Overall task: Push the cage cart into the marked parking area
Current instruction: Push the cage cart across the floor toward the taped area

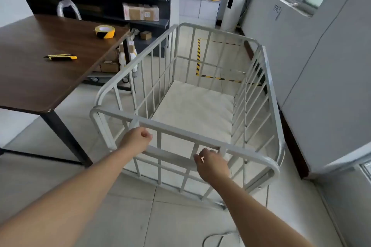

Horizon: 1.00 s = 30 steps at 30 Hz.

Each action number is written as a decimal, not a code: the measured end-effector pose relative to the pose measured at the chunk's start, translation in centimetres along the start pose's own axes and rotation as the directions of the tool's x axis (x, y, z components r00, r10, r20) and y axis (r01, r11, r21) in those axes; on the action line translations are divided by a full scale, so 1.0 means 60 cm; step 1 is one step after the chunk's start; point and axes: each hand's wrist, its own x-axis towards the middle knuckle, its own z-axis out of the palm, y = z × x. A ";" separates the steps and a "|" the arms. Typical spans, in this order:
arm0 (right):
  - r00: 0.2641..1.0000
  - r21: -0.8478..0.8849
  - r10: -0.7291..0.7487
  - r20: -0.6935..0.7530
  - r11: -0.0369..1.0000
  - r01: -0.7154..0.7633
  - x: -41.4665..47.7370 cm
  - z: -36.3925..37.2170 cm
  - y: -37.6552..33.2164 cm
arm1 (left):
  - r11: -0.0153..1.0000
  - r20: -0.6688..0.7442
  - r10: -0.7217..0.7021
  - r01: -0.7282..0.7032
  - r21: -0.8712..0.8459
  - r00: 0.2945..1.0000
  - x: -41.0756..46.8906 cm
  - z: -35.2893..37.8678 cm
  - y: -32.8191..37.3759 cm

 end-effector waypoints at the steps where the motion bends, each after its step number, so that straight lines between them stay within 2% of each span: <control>1: 1.000 -0.043 -0.014 0.001 0.999 0.014 -0.003 0.004 -0.001 | 0.995 0.012 0.037 -0.038 0.092 0.999 -0.001 0.000 -0.004; 4: 0.999 -0.126 -0.038 -0.010 0.991 0.037 -0.005 0.025 0.004 | 0.911 0.061 0.173 -0.183 0.369 0.983 0.001 0.005 -0.023; 7: 0.997 -0.194 -0.073 -0.005 0.978 0.070 -0.001 0.043 0.009 | 0.842 0.176 0.208 -0.267 0.468 0.962 0.008 0.009 -0.040; 18: 0.983 -0.176 -0.183 -0.027 0.968 0.176 0.019 0.081 0.019 | 0.635 0.495 0.193 -0.492 0.596 0.847 0.047 0.013 -0.064; 30: 0.963 -0.201 -0.268 -0.037 0.946 0.255 0.030 0.083 0.040 | 0.559 0.596 0.166 -0.573 0.600 0.786 0.059 0.015 -0.061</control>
